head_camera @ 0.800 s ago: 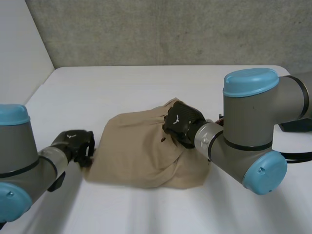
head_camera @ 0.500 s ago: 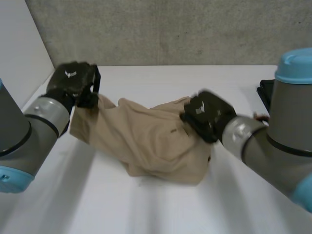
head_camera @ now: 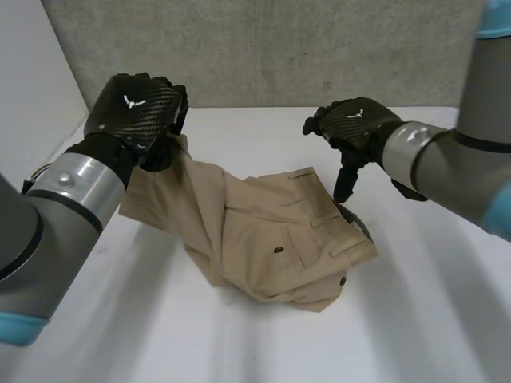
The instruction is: Fold the laundry.
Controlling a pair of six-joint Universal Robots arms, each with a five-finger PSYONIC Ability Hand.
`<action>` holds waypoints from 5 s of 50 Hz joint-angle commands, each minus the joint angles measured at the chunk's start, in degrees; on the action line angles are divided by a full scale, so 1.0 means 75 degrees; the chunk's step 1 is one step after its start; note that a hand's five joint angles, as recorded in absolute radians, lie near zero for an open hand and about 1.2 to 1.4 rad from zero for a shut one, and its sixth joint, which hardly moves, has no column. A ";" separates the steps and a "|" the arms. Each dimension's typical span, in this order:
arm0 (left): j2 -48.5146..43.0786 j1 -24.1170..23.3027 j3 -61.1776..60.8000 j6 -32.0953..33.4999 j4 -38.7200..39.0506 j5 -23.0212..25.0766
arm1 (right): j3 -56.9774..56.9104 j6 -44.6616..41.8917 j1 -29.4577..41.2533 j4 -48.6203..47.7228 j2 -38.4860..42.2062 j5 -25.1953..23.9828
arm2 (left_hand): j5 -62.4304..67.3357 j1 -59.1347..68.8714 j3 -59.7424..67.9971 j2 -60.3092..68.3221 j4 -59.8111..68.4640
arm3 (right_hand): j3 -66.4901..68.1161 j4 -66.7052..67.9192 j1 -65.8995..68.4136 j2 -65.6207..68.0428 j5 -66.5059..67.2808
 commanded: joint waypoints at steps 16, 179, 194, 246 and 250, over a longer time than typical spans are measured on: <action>0.1599 -0.0069 -0.0599 -0.0023 0.0097 0.0085 | -0.5183 0.0894 0.0592 0.1663 0.5376 -0.0124 | 0.1910 0.1903 0.1579 0.1531 0.1497 | -0.0266 -0.0428 -0.0183 -0.0331 -0.0440; -0.0569 0.0587 -0.0142 -0.0515 -0.0677 -0.0173 | 0.2341 0.0988 -0.1166 0.1393 0.0021 -0.0874 | 0.1910 0.1903 0.1579 0.1531 0.1497 | 0.1990 0.1827 0.2073 0.1925 0.1815; -0.1249 0.0564 0.0244 -0.0163 -0.0677 -0.0208 | 0.3335 0.0942 -0.1177 0.1557 -0.0612 -0.0932 | 0.1910 0.1903 0.1579 0.1531 0.1497 | 0.1068 0.0906 0.1151 0.1003 0.0894; -0.2045 0.0845 0.1114 -0.0327 0.4492 -0.0197 | -0.0625 -0.1929 0.0182 -0.5605 0.1344 0.1341 | 0.1910 0.1903 0.1579 0.1531 0.1497 | 0.9067 0.8905 0.9151 0.9003 0.8893; -0.2782 0.0775 0.0492 -0.0175 0.3883 -0.0161 | -0.0051 -0.1976 0.0194 -0.4726 0.2000 0.1295 | 0.1910 0.1903 0.1579 0.1531 0.1497 | 0.9067 0.8905 0.9151 0.9003 0.8893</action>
